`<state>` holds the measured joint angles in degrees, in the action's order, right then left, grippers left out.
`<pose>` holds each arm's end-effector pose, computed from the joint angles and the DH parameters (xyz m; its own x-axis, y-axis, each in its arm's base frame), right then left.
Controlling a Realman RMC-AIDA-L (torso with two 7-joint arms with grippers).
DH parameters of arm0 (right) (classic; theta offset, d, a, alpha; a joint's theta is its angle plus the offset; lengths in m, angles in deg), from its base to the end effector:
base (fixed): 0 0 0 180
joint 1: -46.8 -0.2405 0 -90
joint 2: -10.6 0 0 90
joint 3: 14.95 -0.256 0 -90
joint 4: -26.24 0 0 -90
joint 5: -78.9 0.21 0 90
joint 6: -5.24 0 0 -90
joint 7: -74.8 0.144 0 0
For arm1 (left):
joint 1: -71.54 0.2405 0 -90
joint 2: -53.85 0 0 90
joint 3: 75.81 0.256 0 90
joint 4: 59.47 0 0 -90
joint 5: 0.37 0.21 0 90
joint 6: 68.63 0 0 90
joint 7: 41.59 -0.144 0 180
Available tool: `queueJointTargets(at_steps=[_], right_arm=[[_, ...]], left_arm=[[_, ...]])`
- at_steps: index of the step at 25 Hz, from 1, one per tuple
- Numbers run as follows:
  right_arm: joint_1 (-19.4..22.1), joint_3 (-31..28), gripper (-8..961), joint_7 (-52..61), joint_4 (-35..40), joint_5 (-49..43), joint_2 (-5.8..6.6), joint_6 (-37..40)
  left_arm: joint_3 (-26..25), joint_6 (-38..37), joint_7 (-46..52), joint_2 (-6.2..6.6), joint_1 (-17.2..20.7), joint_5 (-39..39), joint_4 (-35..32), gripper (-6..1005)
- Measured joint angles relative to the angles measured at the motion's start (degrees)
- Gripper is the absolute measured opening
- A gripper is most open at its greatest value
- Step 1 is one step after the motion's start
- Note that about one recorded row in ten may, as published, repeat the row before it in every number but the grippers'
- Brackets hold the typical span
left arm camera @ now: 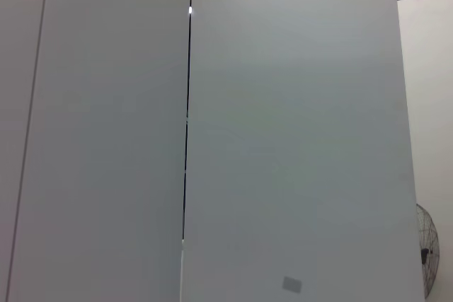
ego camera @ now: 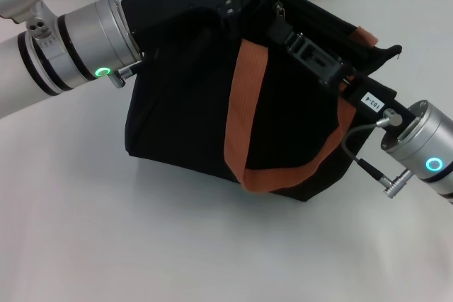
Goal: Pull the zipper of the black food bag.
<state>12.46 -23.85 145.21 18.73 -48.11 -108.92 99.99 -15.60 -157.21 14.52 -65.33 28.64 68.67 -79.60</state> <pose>0.2057 0.2985 -0.0573 0.0408 -0.4731 -0.8801 -0.6060 -0.7120 0.3546 -0.1432 0.3686 -0.0224 0.5458 -0.0593 0.8358 0.2098 -0.9560 -0.2049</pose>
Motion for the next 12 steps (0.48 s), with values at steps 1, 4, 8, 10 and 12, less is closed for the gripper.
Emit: queueJointTargets(at_steps=[1, 4, 8, 10, 12], right_arm=[[0.07, 0.0, 284, -0.25, 0.06, 0.0, -0.01, 0.0], [0.2, -0.02, 205, -0.62, 0.21, 0.01, -0.06, -0.14], [0.13, -0.03, 79, -0.58, 0.18, 0.07, -0.01, 0.08], [0.19, -0.05, 63, -0.62, 0.06, 0.08, -0.01, 0.2], [0.22, -0.06, 47, -0.74, 0.08, 0.09, -0.01, 0.22]], left_arm=[[0.0, 0.0, 0.0, 0.0, 0.0, 0.0, 0.0, 53], [0.0, 0.0, 0.02, 0.0, 0.0, 0.0, 0.0, 56], [0.03, 0.0, 0.03, 0.0, 0.0, -0.01, 0.0, 58], [0.07, -0.01, 0.02, 0.0, 0.0, -0.01, 0.0, 60], [0.08, -0.01, 0.01, 0.0, 0.06, -0.01, -0.01, 61]])
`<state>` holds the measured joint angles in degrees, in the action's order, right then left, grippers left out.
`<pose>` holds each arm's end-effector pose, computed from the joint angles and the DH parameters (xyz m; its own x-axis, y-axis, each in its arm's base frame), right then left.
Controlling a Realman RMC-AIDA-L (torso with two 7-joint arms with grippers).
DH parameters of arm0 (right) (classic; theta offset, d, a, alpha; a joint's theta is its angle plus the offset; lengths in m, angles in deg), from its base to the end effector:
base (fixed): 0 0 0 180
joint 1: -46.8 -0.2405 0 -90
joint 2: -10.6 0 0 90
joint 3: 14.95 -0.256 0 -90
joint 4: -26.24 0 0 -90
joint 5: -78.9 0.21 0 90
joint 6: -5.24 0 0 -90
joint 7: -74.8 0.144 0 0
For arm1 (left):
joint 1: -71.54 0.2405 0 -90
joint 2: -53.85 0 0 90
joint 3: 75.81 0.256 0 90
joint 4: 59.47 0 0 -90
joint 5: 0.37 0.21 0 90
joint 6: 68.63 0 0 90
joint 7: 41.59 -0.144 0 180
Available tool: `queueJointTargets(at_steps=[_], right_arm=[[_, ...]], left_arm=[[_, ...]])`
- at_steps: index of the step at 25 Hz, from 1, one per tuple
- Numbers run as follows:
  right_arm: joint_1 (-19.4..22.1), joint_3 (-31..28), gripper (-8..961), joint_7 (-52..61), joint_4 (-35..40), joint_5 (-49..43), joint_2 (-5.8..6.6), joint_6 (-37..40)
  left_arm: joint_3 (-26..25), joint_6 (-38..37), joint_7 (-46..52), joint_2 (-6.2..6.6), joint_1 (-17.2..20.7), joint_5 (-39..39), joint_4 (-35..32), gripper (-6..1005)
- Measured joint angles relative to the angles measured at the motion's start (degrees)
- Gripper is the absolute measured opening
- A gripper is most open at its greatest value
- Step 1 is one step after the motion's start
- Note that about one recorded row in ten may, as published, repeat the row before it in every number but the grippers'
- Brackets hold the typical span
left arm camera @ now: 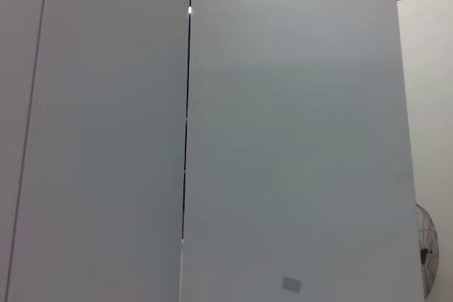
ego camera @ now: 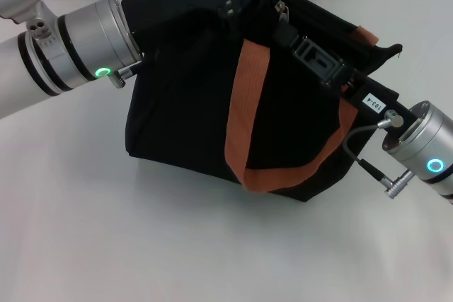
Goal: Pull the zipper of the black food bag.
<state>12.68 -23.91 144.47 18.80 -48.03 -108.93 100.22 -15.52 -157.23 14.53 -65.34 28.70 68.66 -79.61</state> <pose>0.2067 0.2978 -0.0566 0.0449 -0.4615 -0.8860 -0.6062 -0.7175 0.3430 -0.1434 0.3682 -0.0227 0.5461 -0.0584 0.8357 0.2098 -0.9562 -0.2039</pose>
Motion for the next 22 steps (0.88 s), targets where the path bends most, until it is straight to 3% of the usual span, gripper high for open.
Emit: queueJointTargets(at_steps=[6, 22], right_arm=[[0.06, 0.01, -2, -0.05, 0.35, -0.01, 0.05, 0.15], [3.54, -2.16, -2, 0.61, 1.34, 0.19, 0.19, -0.16]], left_arm=[[0.01, 0.0, -0.16, 0.0, 0.23, -0.13, 0.01, 65], [0.19, -0.03, -0.23, 0.0, 0.57, -1.28, 0.01, 77]])
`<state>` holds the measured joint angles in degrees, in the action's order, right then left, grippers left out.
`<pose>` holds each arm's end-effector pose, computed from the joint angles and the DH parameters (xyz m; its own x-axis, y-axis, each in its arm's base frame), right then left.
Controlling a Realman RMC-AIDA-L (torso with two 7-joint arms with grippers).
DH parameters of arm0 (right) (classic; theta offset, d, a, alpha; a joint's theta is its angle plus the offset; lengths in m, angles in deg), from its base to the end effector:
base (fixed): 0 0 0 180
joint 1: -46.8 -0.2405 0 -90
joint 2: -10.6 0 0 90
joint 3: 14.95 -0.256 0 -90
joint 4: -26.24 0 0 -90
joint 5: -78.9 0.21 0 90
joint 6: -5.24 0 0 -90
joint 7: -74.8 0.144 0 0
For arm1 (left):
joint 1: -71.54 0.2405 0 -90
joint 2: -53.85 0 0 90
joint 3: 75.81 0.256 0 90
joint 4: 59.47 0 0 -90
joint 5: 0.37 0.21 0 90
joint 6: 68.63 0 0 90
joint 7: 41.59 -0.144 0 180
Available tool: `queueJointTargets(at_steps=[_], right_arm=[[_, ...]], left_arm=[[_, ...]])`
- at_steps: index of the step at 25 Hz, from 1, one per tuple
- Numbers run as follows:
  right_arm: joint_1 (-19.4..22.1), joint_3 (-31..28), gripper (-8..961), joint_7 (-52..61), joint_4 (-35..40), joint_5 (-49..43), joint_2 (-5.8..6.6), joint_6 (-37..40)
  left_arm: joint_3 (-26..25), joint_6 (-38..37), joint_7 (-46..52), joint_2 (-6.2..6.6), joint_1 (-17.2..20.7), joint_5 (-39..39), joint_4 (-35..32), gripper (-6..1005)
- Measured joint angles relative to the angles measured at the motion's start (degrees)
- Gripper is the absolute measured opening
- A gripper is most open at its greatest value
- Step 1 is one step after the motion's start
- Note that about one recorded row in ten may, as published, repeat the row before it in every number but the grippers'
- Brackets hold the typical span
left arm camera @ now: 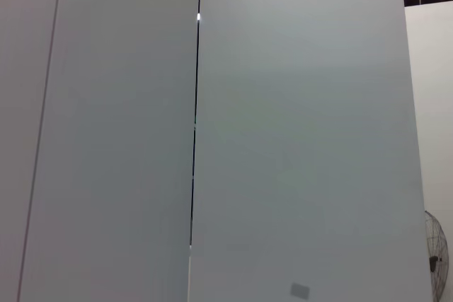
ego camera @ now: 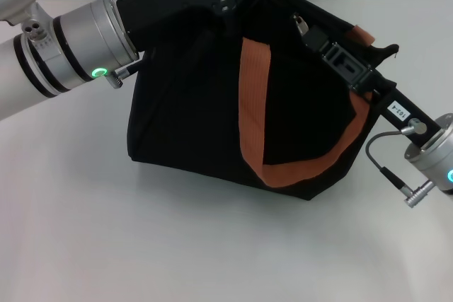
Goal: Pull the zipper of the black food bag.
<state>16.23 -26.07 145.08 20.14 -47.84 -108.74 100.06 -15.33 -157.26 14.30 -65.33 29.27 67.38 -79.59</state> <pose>0.2305 0.2910 -0.0485 0.0041 -0.4336 -0.9011 -0.6696 -0.6704 0.3196 -0.1460 0.3680 -0.0205 0.5338 -0.0607 0.8434 0.2255 -0.9511 -0.2112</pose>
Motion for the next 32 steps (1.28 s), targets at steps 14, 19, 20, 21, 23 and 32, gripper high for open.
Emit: queueJointTargets(at_steps=[14, 19, 20, 21, 23, 32], right_arm=[[1.94, -1.01, -3, 1.77, 2.3, 0.1, 0.04, 0.29], [2.54, -1.01, -3, 1.83, 2.93, 0.1, 0.07, 0.47], [2.74, -1.02, -3, 1.92, 2.95, 0.1, 0.07, 0.49], [2.94, -1.05, -3, 2.02, 3.02, 0.1, 0.07, 0.54], [3.17, -1.16, -3, 2.31, 3.32, 0.1, 0.07, 0.87], [4.4, -2.62, -3, 3.09, 4.37, 0.1, 0.07, 1.83]], left_arm=[[-0.01, 0.13, 0.0, 0.0, -0.01, -0.08, -0.01, 86], [-0.09, 0.13, 0.0, 0.0, 0.0, -0.08, -0.01, 90], [-0.11, 0.13, 0.01, 0.0, 0.0, -0.08, -0.01, 91], [-0.14, 0.13, 0.01, 0.0, 0.0, -0.08, -0.01, 91], [-0.16, 0.13, 0.01, 0.0, 0.0, -0.08, -0.01, 93], [-0.23, 0.13, 0.01, 0.0, 0.0, -0.13, -0.01, 99]])
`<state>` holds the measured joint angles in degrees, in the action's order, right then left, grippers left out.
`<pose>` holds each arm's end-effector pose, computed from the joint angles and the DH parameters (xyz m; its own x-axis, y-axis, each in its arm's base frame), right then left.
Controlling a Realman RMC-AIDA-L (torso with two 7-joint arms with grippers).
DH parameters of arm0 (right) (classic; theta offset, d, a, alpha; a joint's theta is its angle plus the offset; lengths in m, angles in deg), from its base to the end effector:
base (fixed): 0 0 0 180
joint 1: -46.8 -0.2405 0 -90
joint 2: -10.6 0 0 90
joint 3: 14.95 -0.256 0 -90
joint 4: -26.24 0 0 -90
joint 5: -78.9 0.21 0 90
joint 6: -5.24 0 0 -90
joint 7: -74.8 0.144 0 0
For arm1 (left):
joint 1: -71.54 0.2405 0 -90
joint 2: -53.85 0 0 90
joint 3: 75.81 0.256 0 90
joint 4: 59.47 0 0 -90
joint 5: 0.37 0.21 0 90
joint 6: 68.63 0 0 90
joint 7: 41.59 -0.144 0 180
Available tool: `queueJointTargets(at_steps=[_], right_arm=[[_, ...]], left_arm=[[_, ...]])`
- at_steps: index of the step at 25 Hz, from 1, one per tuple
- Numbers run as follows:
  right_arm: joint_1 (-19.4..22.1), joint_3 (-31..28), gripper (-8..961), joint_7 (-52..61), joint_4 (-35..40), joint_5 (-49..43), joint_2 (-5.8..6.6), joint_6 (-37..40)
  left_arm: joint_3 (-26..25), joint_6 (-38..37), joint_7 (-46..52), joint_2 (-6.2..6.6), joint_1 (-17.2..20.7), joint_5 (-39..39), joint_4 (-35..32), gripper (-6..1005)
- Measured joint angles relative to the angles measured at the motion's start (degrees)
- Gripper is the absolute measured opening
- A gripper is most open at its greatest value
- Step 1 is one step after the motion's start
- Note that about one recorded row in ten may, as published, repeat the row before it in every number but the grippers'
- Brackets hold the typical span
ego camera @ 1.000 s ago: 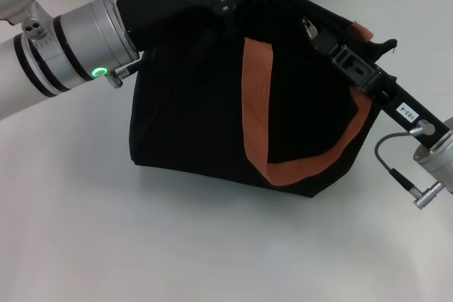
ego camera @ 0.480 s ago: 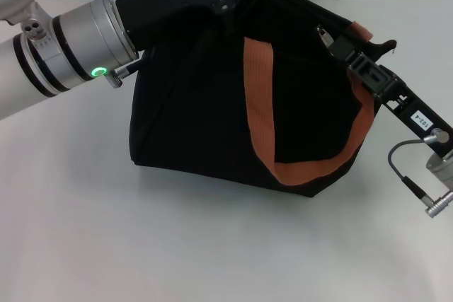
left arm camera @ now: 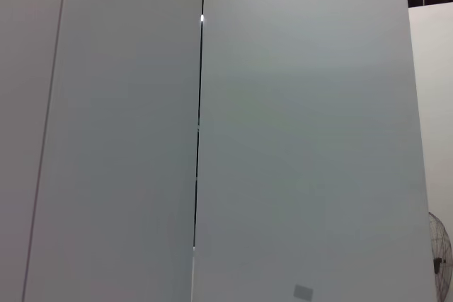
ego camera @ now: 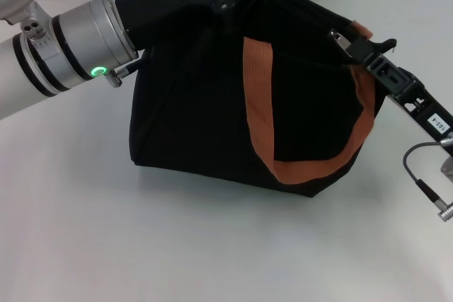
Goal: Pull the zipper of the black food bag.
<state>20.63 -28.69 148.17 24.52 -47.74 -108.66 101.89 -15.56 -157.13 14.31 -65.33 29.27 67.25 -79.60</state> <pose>0.2642 0.2781 -0.0313 -0.0423 -0.4000 -0.9155 -0.7360 -0.6072 0.2993 -0.1461 0.3688 -0.0197 0.5314 -0.0620 0.8448 0.2305 -0.9491 -0.2146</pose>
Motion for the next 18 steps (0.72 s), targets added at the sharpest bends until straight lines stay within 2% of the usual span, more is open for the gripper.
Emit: queueJointTargets(at_steps=[18], right_arm=[[3.81, -4.99, -4, 0.8, 2.36, -0.02, -0.01, 0.07]], left_arm=[[-0.05, 0.0, 0.0, 0.0, 0.09, -0.04, 0.0, 112]])
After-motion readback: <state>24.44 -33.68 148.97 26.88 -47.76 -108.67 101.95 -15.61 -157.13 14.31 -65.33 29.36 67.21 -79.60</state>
